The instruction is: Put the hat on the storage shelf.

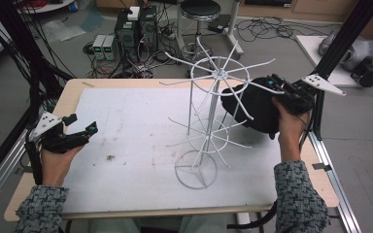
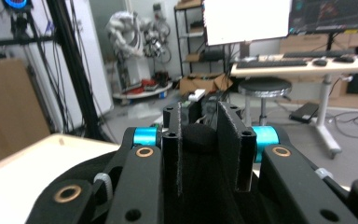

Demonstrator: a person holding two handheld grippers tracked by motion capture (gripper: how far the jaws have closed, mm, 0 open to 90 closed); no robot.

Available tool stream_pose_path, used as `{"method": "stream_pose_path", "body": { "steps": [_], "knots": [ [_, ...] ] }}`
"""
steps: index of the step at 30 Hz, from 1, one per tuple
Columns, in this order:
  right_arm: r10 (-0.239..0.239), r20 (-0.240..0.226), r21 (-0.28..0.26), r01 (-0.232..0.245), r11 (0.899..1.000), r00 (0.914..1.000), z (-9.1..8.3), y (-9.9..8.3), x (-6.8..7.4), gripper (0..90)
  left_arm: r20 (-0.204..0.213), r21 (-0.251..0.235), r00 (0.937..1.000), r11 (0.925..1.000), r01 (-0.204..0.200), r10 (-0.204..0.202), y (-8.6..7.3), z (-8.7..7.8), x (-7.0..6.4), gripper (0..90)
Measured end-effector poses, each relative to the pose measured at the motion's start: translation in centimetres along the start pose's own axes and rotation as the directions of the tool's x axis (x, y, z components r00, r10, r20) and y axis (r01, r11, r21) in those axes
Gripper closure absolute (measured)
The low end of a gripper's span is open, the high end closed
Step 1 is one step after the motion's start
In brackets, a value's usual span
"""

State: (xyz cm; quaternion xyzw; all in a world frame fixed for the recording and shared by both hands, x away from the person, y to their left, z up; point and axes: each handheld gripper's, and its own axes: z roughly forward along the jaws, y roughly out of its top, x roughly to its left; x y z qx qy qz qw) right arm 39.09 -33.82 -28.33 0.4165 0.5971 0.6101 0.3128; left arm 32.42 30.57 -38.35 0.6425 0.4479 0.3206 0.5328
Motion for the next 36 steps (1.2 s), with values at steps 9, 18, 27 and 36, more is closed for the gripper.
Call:
{"method": "stream_pose_path", "body": {
  "steps": [9,18,27,36],
  "knots": [
    [0.030,0.018,-0.094,-0.028,0.995,0.9994,-3.4,3.5,-0.6,72.3,0.004,-0.004,1.0000,1.0000,-0.001,0.001,0.1,0.0,-0.1,16.4],
    [0.070,0.025,-0.169,-0.064,0.983,0.9973,-5.9,6.4,-0.6,72.2,0.009,-0.006,1.0000,1.0000,-0.002,0.002,0.2,0.0,-0.2,16.5],
    [0.113,0.019,-0.240,-0.106,0.965,0.9934,-7.7,9.4,-0.4,72.2,0.013,-0.007,0.9999,1.0000,-0.004,0.005,0.3,0.1,-0.3,16.5],
    [0.160,-0.019,-0.310,-0.158,0.938,0.9869,-8.8,12.5,-0.3,72.2,0.015,-0.003,0.9999,1.0000,-0.006,0.006,0.2,0.1,-0.3,16.5]
  ]
}}
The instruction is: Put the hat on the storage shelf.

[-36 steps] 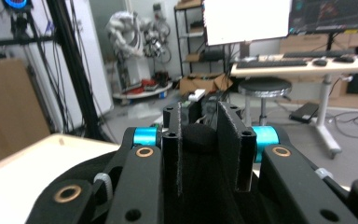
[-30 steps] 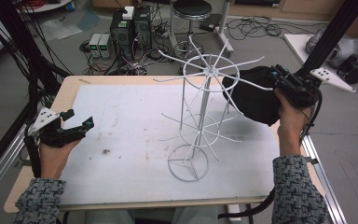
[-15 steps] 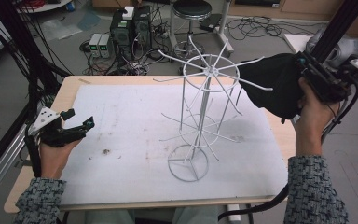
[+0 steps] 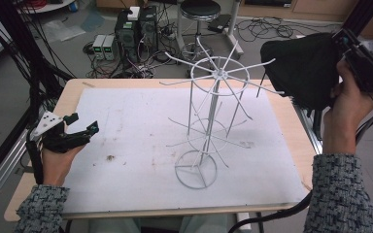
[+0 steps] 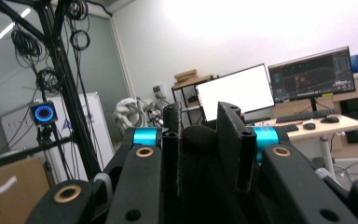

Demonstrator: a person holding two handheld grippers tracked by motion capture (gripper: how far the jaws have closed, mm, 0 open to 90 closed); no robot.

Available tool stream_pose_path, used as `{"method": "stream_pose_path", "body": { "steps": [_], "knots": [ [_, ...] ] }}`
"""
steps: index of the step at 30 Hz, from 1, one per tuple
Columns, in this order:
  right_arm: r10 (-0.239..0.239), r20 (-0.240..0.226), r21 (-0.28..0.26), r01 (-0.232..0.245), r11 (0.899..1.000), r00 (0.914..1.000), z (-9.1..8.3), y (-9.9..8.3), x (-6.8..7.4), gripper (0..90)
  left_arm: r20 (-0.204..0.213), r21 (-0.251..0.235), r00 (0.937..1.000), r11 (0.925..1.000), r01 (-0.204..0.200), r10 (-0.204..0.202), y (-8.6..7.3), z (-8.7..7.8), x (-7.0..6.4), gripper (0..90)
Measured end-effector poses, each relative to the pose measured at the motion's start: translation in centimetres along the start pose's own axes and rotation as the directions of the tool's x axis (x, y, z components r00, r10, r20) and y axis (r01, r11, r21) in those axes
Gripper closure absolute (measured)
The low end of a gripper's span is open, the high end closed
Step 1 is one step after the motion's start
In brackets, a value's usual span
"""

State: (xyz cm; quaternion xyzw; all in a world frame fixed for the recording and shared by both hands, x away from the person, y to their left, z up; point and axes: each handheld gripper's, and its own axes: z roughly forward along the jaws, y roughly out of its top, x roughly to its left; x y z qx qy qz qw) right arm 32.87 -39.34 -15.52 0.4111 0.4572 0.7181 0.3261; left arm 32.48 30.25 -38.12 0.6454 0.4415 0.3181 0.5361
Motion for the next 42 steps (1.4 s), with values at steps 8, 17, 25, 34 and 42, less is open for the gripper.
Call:
{"method": "stream_pose_path", "body": {
  "steps": [8,17,25,34,42],
  "knots": [
    [0.009,-0.010,-0.037,-0.010,0.999,0.9999,0.3,2.2,0.9,72.2,-0.001,-0.008,1.0000,0.9999,0.007,-0.007,0.0,-0.1,0.1,16.5],
    [0.026,-0.027,-0.073,-0.028,0.997,0.9993,0.6,4.3,1.6,72.2,0.002,-0.007,1.0000,1.0000,0.007,-0.007,0.0,-0.1,0.2,16.5],
    [0.030,-0.063,-0.081,-0.035,0.996,0.9976,0.7,5.4,2.8,72.2,0.003,-0.006,0.9999,0.9999,0.010,-0.010,0.0,-0.1,0.2,16.5],
    [0.074,-0.120,-0.079,-0.083,0.993,0.9900,0.2,4.9,3.1,72.2,0.002,-0.010,1.0000,0.9999,0.010,-0.010,0.1,-0.3,0.2,16.5],
    [0.107,-0.164,-0.076,-0.121,0.990,0.9806,-0.2,4.2,3.4,72.2,0.003,-0.007,1.0000,0.9999,0.007,-0.007,0.1,-0.1,0.1,16.5]
  ]
}}
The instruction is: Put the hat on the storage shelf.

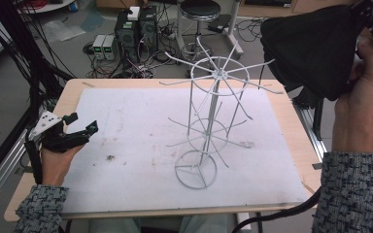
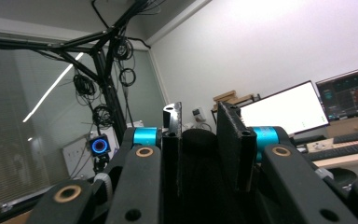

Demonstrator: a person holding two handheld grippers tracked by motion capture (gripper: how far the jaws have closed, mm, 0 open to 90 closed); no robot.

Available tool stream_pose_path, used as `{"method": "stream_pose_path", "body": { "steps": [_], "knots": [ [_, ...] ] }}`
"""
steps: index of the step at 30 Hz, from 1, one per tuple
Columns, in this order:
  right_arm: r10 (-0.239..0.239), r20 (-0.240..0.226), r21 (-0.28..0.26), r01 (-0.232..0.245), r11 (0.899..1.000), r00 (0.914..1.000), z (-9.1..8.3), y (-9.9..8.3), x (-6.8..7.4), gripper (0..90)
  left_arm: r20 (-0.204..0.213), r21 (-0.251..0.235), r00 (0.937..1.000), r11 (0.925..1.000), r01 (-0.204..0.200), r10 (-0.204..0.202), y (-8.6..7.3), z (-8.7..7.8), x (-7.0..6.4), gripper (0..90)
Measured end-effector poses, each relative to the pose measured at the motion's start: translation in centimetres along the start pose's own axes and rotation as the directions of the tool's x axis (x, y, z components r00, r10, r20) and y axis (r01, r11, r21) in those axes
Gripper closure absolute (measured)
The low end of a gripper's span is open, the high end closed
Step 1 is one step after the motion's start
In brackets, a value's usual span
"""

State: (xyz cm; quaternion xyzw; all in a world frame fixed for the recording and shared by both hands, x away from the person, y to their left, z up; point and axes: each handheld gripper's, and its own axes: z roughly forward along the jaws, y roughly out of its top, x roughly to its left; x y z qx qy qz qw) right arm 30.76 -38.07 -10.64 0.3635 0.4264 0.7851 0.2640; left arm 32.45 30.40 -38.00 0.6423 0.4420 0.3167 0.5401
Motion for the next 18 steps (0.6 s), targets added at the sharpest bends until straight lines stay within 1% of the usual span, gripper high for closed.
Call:
{"method": "stream_pose_path", "body": {
  "steps": [3,7,10,12,14,16,17,18],
  "knots": [
    [0.018,-0.019,-0.002,-0.018,1.000,0.9996,0.0,-0.1,0.3,72.2,0.000,0.002,1.0000,1.0000,0.000,0.000,0.0,0.0,0.0,16.5],
    [0.009,-0.036,0.009,-0.009,1.000,0.9993,0.2,-0.3,0.9,72.3,-0.001,0.001,1.0000,1.0000,0.000,0.000,0.0,0.0,0.0,16.5],
    [0.011,-0.053,0.019,-0.010,1.000,0.9985,0.2,-1.0,1.2,72.2,-0.001,0.000,1.0000,1.0000,-0.001,0.001,0.0,0.0,0.0,16.5],
    [0.011,-0.048,0.023,-0.010,1.000,0.9988,0.2,-1.1,1.2,72.2,0.000,0.001,1.0000,1.0000,-0.002,0.002,0.0,-0.1,0.0,16.5],
    [0.029,-0.058,0.033,-0.028,0.999,0.9979,0.2,-1.9,1.1,72.2,0.001,0.002,1.0000,1.0000,-0.002,0.002,0.0,-0.1,0.0,16.5],
    [0.031,-0.061,0.037,-0.028,0.999,0.9976,0.1,-2.1,0.9,72.2,0.001,-0.002,1.0000,1.0000,0.002,-0.002,0.0,-0.1,0.0,16.5],
    [0.041,-0.061,0.037,-0.039,0.999,0.9973,0.1,-2.4,0.7,72.3,0.001,-0.001,1.0000,1.0000,0.001,-0.001,0.0,-0.1,0.0,16.6],
    [0.053,-0.070,0.038,-0.050,0.998,0.9961,-0.1,-2.9,0.4,72.3,0.001,-0.003,1.0000,1.0000,0.002,-0.002,0.0,-0.1,0.0,16.5]
  ]
}}
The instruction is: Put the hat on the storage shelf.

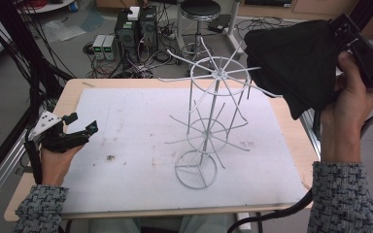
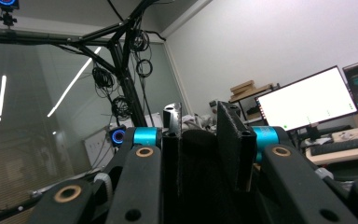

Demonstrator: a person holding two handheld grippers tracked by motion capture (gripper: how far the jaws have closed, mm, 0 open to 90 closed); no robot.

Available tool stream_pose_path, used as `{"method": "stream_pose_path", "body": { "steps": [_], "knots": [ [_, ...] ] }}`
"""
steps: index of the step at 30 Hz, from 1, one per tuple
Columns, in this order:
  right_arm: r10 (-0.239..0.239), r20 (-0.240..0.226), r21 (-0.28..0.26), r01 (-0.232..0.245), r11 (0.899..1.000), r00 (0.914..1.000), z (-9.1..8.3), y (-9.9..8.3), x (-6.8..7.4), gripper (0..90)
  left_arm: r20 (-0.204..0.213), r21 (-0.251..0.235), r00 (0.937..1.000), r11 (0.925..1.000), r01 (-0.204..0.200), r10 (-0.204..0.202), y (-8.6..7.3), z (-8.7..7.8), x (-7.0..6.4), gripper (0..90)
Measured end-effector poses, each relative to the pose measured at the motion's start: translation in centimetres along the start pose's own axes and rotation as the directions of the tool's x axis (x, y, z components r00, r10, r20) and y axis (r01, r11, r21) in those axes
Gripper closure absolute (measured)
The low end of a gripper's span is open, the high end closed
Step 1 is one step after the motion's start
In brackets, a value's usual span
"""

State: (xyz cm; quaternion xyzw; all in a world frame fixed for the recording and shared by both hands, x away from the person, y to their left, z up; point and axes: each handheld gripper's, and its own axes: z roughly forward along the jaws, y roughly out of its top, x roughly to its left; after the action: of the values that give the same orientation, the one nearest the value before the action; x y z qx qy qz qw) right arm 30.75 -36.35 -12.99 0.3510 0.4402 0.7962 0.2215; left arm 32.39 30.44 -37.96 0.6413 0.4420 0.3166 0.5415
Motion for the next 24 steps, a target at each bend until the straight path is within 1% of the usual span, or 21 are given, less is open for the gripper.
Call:
{"method": "stream_pose_path", "body": {
  "steps": [1,2,3,6,7,12,14,15,17,20,21,22,23,24],
  "knots": [
    [0.000,0.000,0.000,0.000,1.000,1.0000,0.0,0.0,0.0,72.3,0.000,0.001,1.0000,1.0000,0.000,0.000,0.0,0.0,0.0,16.5],
    [0.016,-0.007,0.000,-0.016,1.000,0.9998,-0.1,-0.5,-0.3,72.3,0.000,0.002,1.0000,1.0000,-0.002,0.002,0.0,0.0,0.0,16.5],
    [0.016,-0.007,0.000,-0.016,1.000,0.9998,-0.1,-0.5,-0.3,72.3,0.000,0.001,1.0000,1.0000,-0.001,0.001,0.0,0.0,0.0,16.5],
    [0.047,-0.018,-0.012,-0.047,0.999,0.9987,-0.5,-1.5,-1.0,72.3,0.000,0.003,1.0000,1.0000,-0.003,0.003,0.0,0.0,0.0,16.5],
    [0.047,-0.018,-0.012,-0.047,0.999,0.9987,-0.5,-1.5,-1.0,72.3,-0.001,0.003,1.0000,1.0000,-0.004,0.004,0.0,0.0,0.0,16.5],
    [0.085,-0.043,-0.035,-0.087,0.996,0.9954,-0.8,-2.6,-1.8,72.2,-0.001,0.003,1.0000,1.0000,-0.002,0.002,0.0,0.0,0.0,16.5],
    [0.097,-0.053,-0.051,-0.100,0.994,0.9938,-1.1,-3.2,-2.1,72.0,-0.001,0.004,1.0000,1.0000,-0.002,0.002,0.0,0.0,0.1,16.6],
    [0.097,-0.053,-0.051,-0.100,0.994,0.9938,-1.1,-3.2,-2.1,72.0,0.000,0.004,1.0000,1.0000,-0.002,0.002,0.0,0.0,0.0,16.6],
    [0.117,-0.062,-0.061,-0.121,0.991,0.9912,-1.3,-3.6,-2.4,71.9,0.000,0.003,1.0000,1.0000,-0.001,0.001,0.0,0.0,0.1,16.6],
    [0.132,-0.072,-0.067,-0.137,0.988,0.9886,-1.5,-4.0,-2.7,72.6,-0.001,0.003,1.0000,1.0000,0.000,0.000,0.0,0.0,0.1,16.5],
    [0.139,-0.085,-0.074,-0.145,0.987,0.9867,-1.6,-4.1,-2.9,73.2,-0.001,0.004,1.0000,1.0000,-0.001,0.001,0.0,0.0,0.1,16.5],
    [0.157,-0.118,-0.101,-0.169,0.980,0.9805,-1.7,-4.1,-3.0,72.5,-0.001,0.004,1.0000,1.0000,0.000,0.000,0.0,0.0,0.1,16.5],
    [0.157,-0.118,-0.101,-0.169,0.980,0.9805,-1.7,-4.1,-3.0,72.5,-0.001,0.003,1.0000,1.0000,0.000,0.000,0.0,0.0,0.1,16.5],
    [0.147,-0.112,-0.098,-0.158,0.983,0.9829,-1.8,-4.0,-3.0,72.2,0.001,0.003,1.0000,1.0000,0.001,-0.001,0.0,0.0,0.1,16.5]
  ]
}}
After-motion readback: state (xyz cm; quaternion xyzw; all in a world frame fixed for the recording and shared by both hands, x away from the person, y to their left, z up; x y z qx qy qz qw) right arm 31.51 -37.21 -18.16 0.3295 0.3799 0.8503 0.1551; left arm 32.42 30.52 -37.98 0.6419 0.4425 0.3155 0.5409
